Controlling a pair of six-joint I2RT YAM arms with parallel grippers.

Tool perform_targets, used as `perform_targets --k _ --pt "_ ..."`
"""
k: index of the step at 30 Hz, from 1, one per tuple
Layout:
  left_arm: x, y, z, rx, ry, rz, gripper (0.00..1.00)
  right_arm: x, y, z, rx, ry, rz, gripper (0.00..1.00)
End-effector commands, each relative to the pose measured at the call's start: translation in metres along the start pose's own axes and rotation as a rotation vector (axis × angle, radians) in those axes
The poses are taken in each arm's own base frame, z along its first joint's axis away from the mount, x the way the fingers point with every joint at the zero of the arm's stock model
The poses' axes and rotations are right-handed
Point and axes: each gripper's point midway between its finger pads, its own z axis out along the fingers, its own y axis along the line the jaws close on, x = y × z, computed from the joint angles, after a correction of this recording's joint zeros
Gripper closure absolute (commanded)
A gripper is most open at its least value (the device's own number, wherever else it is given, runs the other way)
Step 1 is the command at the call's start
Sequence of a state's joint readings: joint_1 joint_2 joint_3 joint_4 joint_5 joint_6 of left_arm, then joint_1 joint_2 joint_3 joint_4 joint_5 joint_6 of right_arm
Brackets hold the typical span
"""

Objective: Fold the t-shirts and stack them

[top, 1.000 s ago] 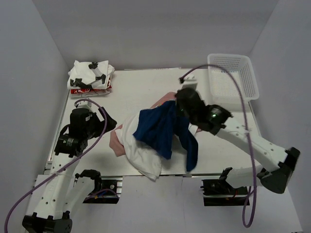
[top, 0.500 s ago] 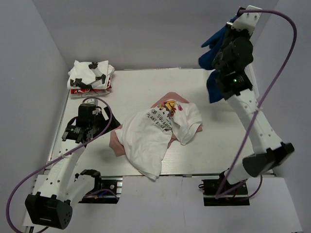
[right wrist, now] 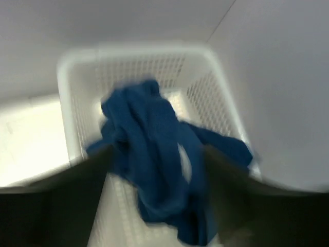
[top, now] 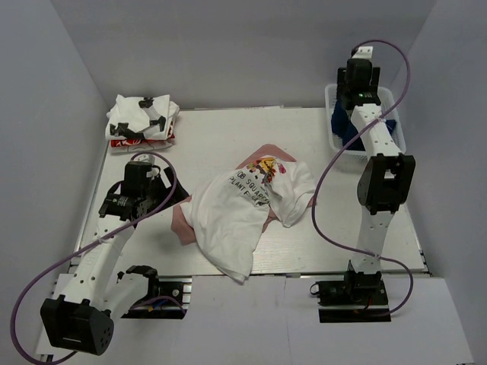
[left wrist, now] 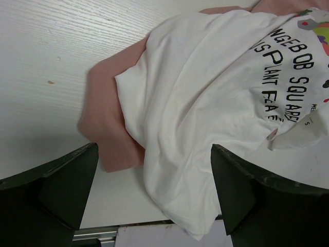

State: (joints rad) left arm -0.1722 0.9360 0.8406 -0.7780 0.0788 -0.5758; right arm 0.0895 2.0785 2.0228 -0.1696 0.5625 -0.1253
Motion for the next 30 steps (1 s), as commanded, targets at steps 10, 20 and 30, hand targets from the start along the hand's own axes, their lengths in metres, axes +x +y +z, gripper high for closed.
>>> perform_targets --k 10,20,30 --pt "0.002 -0.006 0.004 0.036 0.025 0.003 0.00 0.064 0.118 -0.254 -0.917 0.219 0.164 0.10" --pt "0.006 -0.005 0.007 0.034 0.044 0.001 0.00 0.156 0.188 -0.343 -1.002 0.434 -0.017 0.10" --pt "0.002 -0.004 0.008 0.017 0.032 -0.008 0.00 0.186 0.238 -0.291 -0.881 0.533 -0.329 0.14"
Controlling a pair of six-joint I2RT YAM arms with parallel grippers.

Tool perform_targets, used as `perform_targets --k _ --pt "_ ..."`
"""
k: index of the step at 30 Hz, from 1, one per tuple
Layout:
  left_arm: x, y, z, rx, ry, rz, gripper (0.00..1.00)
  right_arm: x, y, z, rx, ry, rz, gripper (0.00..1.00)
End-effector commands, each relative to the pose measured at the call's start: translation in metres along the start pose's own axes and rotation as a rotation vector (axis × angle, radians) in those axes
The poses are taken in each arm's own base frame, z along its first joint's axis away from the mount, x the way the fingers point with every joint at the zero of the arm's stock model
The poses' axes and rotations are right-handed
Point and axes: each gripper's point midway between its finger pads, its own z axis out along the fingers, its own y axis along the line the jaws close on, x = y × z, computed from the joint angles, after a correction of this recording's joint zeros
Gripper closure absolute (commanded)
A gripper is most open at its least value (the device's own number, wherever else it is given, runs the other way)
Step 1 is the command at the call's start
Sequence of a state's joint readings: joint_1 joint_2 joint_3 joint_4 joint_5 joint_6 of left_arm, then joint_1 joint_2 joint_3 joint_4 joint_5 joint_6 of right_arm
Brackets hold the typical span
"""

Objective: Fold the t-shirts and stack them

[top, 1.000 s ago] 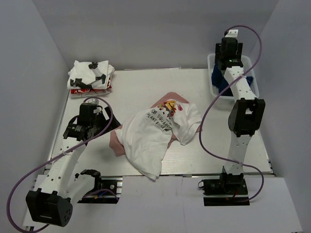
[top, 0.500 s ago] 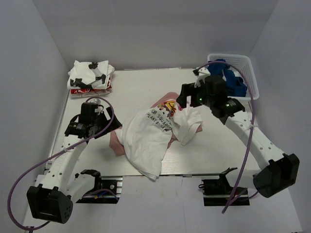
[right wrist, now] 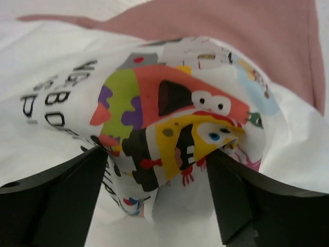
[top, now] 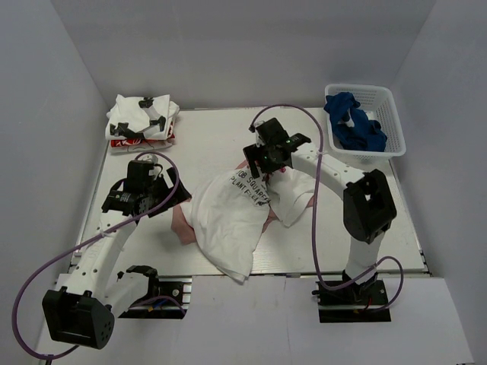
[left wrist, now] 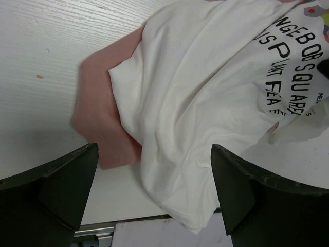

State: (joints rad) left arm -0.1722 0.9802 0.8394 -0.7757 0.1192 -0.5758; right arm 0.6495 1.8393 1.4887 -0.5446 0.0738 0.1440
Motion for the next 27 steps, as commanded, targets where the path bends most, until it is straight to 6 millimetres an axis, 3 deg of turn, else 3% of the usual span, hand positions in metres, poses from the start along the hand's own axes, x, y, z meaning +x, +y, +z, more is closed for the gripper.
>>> perform_targets --k 1,2,3,5,7,8,9,11,12,13,15,16,18,19,20,21,25,27 --pt "-0.005 0.001 -0.001 -0.006 -0.024 -0.004 0.00 -0.008 -0.013 0.005 0.064 0.039 -0.091 0.20" --pt "-0.005 0.001 -0.001 -0.006 -0.024 -0.004 0.00 -0.013 -0.012 0.009 0.060 0.046 -0.107 0.51" --pt "-0.005 0.001 -0.001 -0.006 -0.024 -0.004 0.00 -0.015 -0.014 0.011 0.058 0.053 -0.106 0.71" --pt "-0.006 0.002 0.000 -0.014 -0.029 -0.005 0.00 -0.024 -0.007 0.006 0.037 0.034 -0.099 0.99" --pt "-0.004 0.004 -0.001 -0.019 -0.021 -0.006 0.00 -0.041 -0.006 -0.007 0.027 -0.038 -0.080 1.00" --pt "-0.004 0.004 -0.001 -0.019 -0.021 -0.006 0.00 -0.071 -0.001 -0.036 0.008 -0.170 -0.064 1.00" --pt "-0.004 0.004 -0.001 -0.019 -0.021 -0.006 0.00 -0.086 -0.009 -0.052 0.041 -0.227 -0.042 1.00" --pt "-0.004 0.004 -0.001 -0.019 -0.021 -0.006 0.00 -0.121 -0.025 -0.101 0.083 -0.368 0.010 1.00" --pt "-0.004 0.004 -0.001 -0.019 -0.021 -0.006 0.00 -0.140 -0.041 -0.130 0.165 -0.447 0.041 1.00" --pt "-0.007 0.002 0.000 -0.012 -0.031 -0.004 0.00 -0.150 -0.055 -0.145 0.204 -0.485 0.066 1.00" --pt "-0.007 0.002 0.000 -0.012 -0.031 -0.004 0.00 -0.183 -0.092 -0.203 0.309 -0.634 0.151 1.00" --pt "-0.007 0.002 0.000 -0.012 -0.031 -0.004 0.00 -0.187 -0.111 -0.218 0.388 -0.667 0.199 1.00" --pt "-0.006 0.003 0.002 -0.017 -0.024 -0.005 0.00 -0.205 -0.148 -0.266 0.486 -0.786 0.290 1.00" --pt "-0.006 0.003 0.002 -0.017 -0.024 -0.005 0.00 -0.206 -0.163 -0.279 0.544 -0.812 0.327 1.00" --pt "-0.008 -0.001 0.002 0.003 -0.030 -0.003 0.00 -0.209 -0.189 -0.299 0.602 -0.847 0.369 1.00" --pt "-0.003 -0.009 0.003 0.051 -0.006 -0.002 0.00 -0.215 -0.196 -0.313 0.621 -0.884 0.385 1.00" --pt "0.001 -0.012 0.005 0.091 -0.003 0.023 0.00 -0.210 -0.247 -0.350 0.792 -0.970 0.482 1.00" --pt "-0.004 -0.014 0.001 0.095 -0.026 0.026 0.00 -0.190 -0.283 -0.361 0.941 -0.972 0.543 1.00"
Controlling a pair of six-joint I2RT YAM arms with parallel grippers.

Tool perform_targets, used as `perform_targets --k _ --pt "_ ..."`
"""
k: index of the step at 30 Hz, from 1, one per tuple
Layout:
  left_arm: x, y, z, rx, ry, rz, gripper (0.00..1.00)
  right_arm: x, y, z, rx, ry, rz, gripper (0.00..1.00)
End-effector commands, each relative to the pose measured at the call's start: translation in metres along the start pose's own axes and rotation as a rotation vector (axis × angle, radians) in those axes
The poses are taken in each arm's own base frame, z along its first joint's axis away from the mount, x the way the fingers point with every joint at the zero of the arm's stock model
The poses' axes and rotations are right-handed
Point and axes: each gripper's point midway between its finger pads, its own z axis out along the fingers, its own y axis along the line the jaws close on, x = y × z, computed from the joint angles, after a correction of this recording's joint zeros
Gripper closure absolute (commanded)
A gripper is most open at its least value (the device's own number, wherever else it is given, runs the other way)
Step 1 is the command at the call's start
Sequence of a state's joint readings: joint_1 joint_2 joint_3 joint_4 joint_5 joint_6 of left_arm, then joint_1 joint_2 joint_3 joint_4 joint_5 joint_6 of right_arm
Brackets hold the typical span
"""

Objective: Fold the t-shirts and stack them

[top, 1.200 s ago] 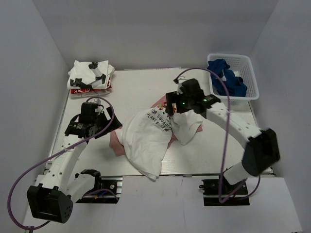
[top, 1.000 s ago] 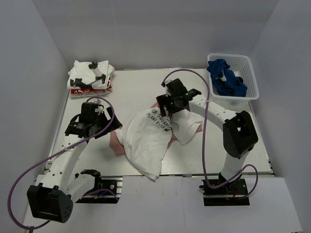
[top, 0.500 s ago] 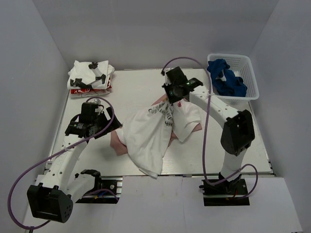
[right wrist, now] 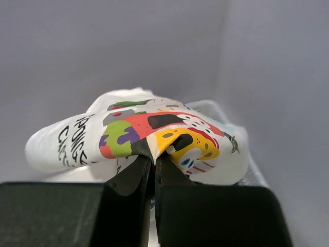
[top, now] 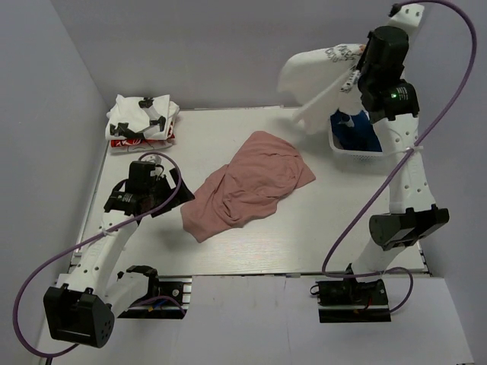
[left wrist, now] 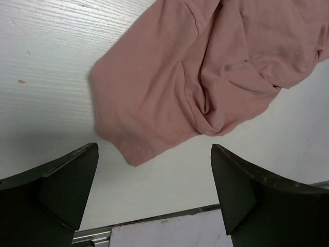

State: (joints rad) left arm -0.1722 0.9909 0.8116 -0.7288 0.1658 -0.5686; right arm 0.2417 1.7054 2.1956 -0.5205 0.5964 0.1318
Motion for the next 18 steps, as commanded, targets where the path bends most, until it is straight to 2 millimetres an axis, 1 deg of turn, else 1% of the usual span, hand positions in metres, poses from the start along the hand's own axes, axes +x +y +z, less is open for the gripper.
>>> perform_targets --k 1,2,3,4,5,6,7,8,9,10,11,12,13,14,15,16,17,18 --pt "-0.014 -0.010 -0.008 0.059 -0.068 0.017 0.00 -0.011 -0.061 0.016 0.248 -0.087 0.036 1.00" --pt "-0.015 -0.014 -0.009 0.076 -0.070 0.020 0.00 -0.023 -0.072 0.017 0.305 -0.148 0.061 1.00" --pt "-0.012 -0.016 -0.008 0.102 -0.054 0.026 0.00 -0.027 -0.078 0.019 0.322 -0.166 0.054 1.00" --pt "-0.012 -0.020 -0.008 0.128 -0.053 0.030 0.00 -0.025 -0.091 0.028 0.360 -0.181 0.047 1.00" --pt "-0.011 -0.017 -0.007 0.127 -0.046 0.029 0.00 -0.024 -0.097 0.033 0.377 -0.180 0.023 1.00" --pt "-0.012 -0.016 -0.007 0.128 -0.048 0.020 0.00 -0.011 -0.095 0.042 0.363 -0.140 -0.003 1.00" --pt "-0.016 -0.015 -0.007 0.130 -0.063 0.016 0.00 0.004 -0.104 0.054 0.379 -0.108 -0.016 1.00" --pt "-0.018 -0.013 -0.007 0.125 -0.067 0.010 0.00 0.025 -0.102 0.063 0.356 -0.068 -0.018 1.00" --pt "-0.018 -0.008 -0.008 0.108 -0.064 -0.007 0.00 0.033 -0.106 0.069 0.342 -0.054 -0.009 1.00" --pt "-0.017 -0.007 -0.006 0.104 -0.056 -0.010 0.00 0.048 -0.107 0.076 0.319 -0.024 0.012 1.00" --pt "-0.023 -0.005 -0.007 0.094 -0.074 -0.014 0.00 0.067 -0.104 0.089 0.306 0.015 0.024 1.00" --pt "-0.023 -0.005 -0.007 0.094 -0.074 -0.014 0.00 0.086 -0.096 0.092 0.259 0.087 0.007 1.00" --pt "-0.022 -0.001 -0.006 0.085 -0.071 -0.023 0.00 0.089 -0.109 0.097 0.284 0.104 0.012 1.00" --pt "-0.022 -0.005 -0.006 0.105 -0.069 -0.020 0.00 0.127 -0.112 0.109 0.304 0.204 -0.007 1.00" --pt "-0.022 -0.005 -0.007 0.114 -0.066 -0.025 0.00 0.141 -0.114 0.109 0.307 0.262 -0.033 0.97" --pt "-0.020 -0.006 -0.005 0.120 -0.053 -0.015 0.00 0.158 -0.105 0.117 0.252 0.316 -0.039 0.87" --pt "-0.021 -0.002 -0.003 0.109 -0.047 -0.026 0.00 0.183 -0.110 0.116 0.266 0.396 -0.061 0.67" --pt "-0.021 -0.002 -0.003 0.109 -0.047 -0.027 0.00 0.197 -0.109 0.111 0.261 0.448 -0.066 0.40"
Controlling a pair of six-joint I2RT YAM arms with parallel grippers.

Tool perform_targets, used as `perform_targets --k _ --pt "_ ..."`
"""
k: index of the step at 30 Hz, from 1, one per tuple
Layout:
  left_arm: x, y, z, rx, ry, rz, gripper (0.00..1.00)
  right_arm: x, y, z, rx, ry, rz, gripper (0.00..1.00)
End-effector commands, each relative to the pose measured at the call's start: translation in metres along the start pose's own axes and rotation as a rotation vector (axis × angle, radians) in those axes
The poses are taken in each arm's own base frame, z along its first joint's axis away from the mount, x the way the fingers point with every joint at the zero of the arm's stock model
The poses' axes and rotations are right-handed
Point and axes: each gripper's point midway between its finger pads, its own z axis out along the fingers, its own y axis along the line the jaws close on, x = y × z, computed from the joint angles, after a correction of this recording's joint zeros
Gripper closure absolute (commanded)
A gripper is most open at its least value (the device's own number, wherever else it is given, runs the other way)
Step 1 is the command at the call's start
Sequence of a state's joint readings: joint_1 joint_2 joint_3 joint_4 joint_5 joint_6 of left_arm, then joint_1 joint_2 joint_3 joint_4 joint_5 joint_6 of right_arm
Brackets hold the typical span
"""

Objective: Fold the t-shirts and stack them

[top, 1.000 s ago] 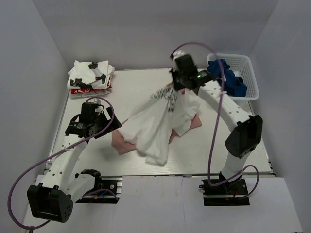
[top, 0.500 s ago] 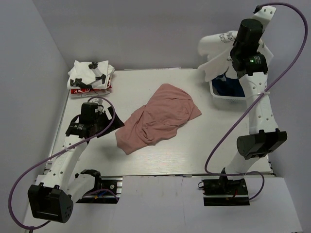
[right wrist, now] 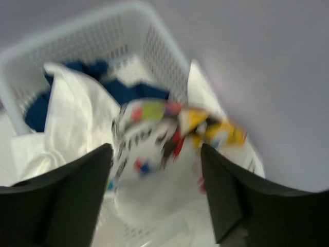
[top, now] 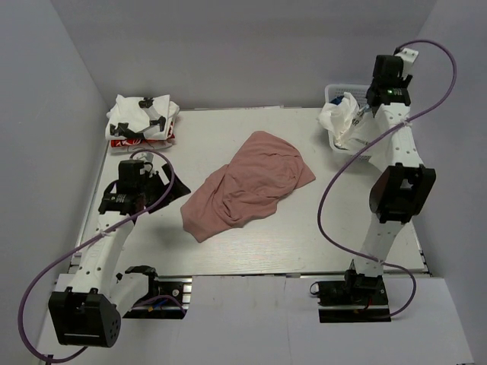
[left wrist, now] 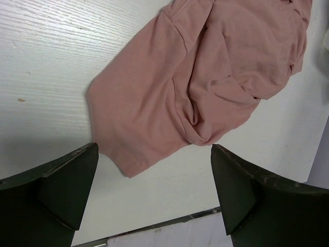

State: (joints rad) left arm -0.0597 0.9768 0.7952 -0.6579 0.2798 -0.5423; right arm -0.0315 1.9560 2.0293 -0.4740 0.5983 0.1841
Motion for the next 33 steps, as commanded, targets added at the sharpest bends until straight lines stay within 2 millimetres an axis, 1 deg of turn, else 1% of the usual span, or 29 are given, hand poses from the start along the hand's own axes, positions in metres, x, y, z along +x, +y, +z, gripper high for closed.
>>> perform_targets --k 1,2,3,5,6,7,8,9,11,12,13,14,15,16,18,19,20,21,22,23,24,25,26,27,28,29,31,32,33 --pt "0.003 0.000 0.004 0.022 0.023 0.006 0.00 0.040 0.010 -0.001 -0.063 0.165 -0.028 0.19" --pt "0.003 0.000 0.004 0.022 0.023 0.006 0.00 0.046 0.015 -0.004 -0.086 0.187 -0.012 0.12" --pt "0.003 0.003 0.006 0.012 0.027 -0.004 0.00 0.051 0.013 -0.014 -0.106 0.204 -0.002 0.10" --pt "0.007 0.004 0.007 0.011 0.048 -0.010 0.00 0.051 0.028 -0.030 -0.215 0.219 0.006 0.10" --pt "0.005 0.006 0.007 -0.001 0.041 -0.010 0.00 0.058 0.025 -0.051 -0.251 0.231 -0.008 0.10" --pt "0.008 0.012 0.009 -0.024 0.043 -0.025 0.00 0.055 0.040 -0.065 -0.365 0.225 -0.033 0.10" --pt "0.007 0.014 0.010 -0.037 0.036 -0.042 0.00 0.056 0.043 -0.075 -0.396 0.223 -0.045 0.10" --pt "0.010 0.021 0.014 -0.070 0.045 -0.059 0.00 0.086 0.057 -0.100 -0.445 0.262 -0.100 0.10" --pt "0.014 0.032 0.020 -0.146 0.051 -0.075 0.00 0.063 0.051 -0.139 -0.480 0.141 -0.105 0.10" --pt "0.016 0.033 0.021 -0.151 0.059 -0.077 0.00 0.090 0.068 -0.152 -0.526 0.159 -0.142 0.10" --pt "0.019 0.033 0.022 -0.151 0.079 -0.082 0.00 0.083 0.070 -0.166 -0.552 0.135 -0.120 0.10" --pt "0.019 0.035 0.022 -0.161 0.073 -0.090 0.00 0.089 0.078 -0.181 -0.594 0.143 -0.132 0.10" --pt "0.024 0.036 0.025 -0.166 0.093 -0.087 0.00 0.102 0.087 -0.188 -0.620 0.173 -0.146 0.10" --pt "0.020 0.036 0.026 -0.168 0.074 -0.092 0.00 0.117 0.098 -0.194 -0.643 0.199 -0.177 0.10" --pt "0.028 0.043 0.035 -0.183 0.095 -0.107 0.00 0.125 0.110 -0.192 -0.645 0.192 -0.229 0.10" --pt "0.032 0.043 0.039 -0.179 0.104 -0.099 0.00 0.142 0.130 -0.199 -0.676 0.208 -0.288 0.10" --pt "0.033 0.045 0.043 -0.182 0.107 -0.110 0.00 0.144 0.143 -0.194 -0.685 0.197 -0.351 0.10" --pt "0.034 0.045 0.050 -0.189 0.103 -0.109 0.02 0.146 0.148 -0.191 -0.661 0.186 -0.379 0.10" --pt "0.039 0.051 0.057 -0.208 0.131 -0.116 0.04 0.181 0.173 -0.184 -0.671 0.240 -0.461 0.10" --pt "0.044 0.053 0.060 -0.224 0.152 -0.110 0.04 0.160 0.187 -0.185 -0.680 0.188 -0.466 0.10" --pt "0.046 0.056 0.065 -0.246 0.157 -0.099 0.06 0.180 0.200 -0.177 -0.678 0.225 -0.508 0.10" --pt "0.047 0.060 0.068 -0.261 0.160 -0.099 0.06 0.182 0.209 -0.175 -0.688 0.228 -0.520 0.10" --pt "0.052 0.060 0.073 -0.270 0.189 -0.092 0.08 0.185 0.231 -0.164 -0.700 0.233 -0.524 0.10" --pt "0.052 0.056 0.079 -0.257 0.184 -0.086 0.08 0.188 0.235 -0.160 -0.700 0.239 -0.532 0.10" --pt "0.054 0.059 0.081 -0.273 0.191 -0.087 0.08 0.194 0.243 -0.158 -0.715 0.252 -0.535 0.10" --pt "0.053 0.056 0.085 -0.272 0.187 -0.072 0.09 0.200 0.258 -0.144 -0.716 0.255 -0.544 0.10" --pt "0.057 0.065 0.092 -0.324 0.204 -0.060 0.11 0.207 0.268 -0.138 -0.723 0.257 -0.556 0.10" --pt "0.056 0.061 0.097 -0.317 0.207 -0.050 0.14 0.208 0.278 -0.130 -0.727 0.250 -0.551 0.10" --pt "0.055 0.061 0.100 -0.321 0.213 -0.051 0.23 0.225 0.282 -0.121 -0.727 0.275 -0.572 0.10"
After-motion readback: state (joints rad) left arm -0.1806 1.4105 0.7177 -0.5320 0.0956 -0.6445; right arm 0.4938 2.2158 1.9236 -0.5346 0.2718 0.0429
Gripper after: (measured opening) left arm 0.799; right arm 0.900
